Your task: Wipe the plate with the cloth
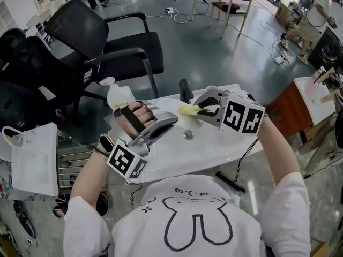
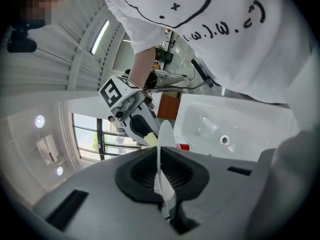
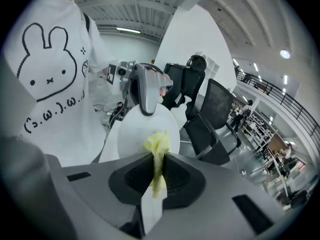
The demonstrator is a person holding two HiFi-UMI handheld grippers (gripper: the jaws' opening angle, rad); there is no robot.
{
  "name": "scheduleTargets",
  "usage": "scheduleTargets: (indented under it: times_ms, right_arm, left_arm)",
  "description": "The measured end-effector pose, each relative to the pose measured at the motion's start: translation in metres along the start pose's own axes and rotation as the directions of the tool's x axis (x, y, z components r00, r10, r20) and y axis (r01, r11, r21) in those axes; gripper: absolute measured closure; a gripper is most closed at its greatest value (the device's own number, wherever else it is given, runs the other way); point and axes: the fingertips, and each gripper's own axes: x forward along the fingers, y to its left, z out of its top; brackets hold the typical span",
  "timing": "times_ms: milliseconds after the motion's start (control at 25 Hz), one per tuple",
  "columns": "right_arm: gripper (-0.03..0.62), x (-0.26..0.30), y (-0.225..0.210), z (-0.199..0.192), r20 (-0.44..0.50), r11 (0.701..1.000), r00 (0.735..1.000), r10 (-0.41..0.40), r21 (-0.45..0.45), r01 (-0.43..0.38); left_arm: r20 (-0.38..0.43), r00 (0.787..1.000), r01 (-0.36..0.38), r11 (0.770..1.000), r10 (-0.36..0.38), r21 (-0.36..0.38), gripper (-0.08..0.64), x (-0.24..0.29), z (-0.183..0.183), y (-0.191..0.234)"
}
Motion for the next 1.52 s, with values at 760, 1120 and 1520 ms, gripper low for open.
scheduleTargets:
  times_ms: [760,1120,1520]
  right_arm:
    - [0.541,0.004,-0.025,0.061,0.133,0.989,0.985,-0.114,-0.080,0.126]
    - [0.541,0.021,-0.017,0.038,0.093,0.999,0.995,-0.028,-0.034,0.031]
    - [0.541,0.027,-0.016,-0.030,-0.042,0.997,0.999,0.005,0.082,-0.001]
  left_arm:
    - [-0.010,1.000,-0.014,1.000,0.014,0.002,0.542,0.007,0.001,-0.002]
    - [-0.009,1.000,-0.015,1.000,0.015,0.015,0.543,0.006,0.004,-0.004]
    - [-0.017,1.000,-0.012,1.000,0.012,0.017,0.541,0.004,-0.003,-0.011]
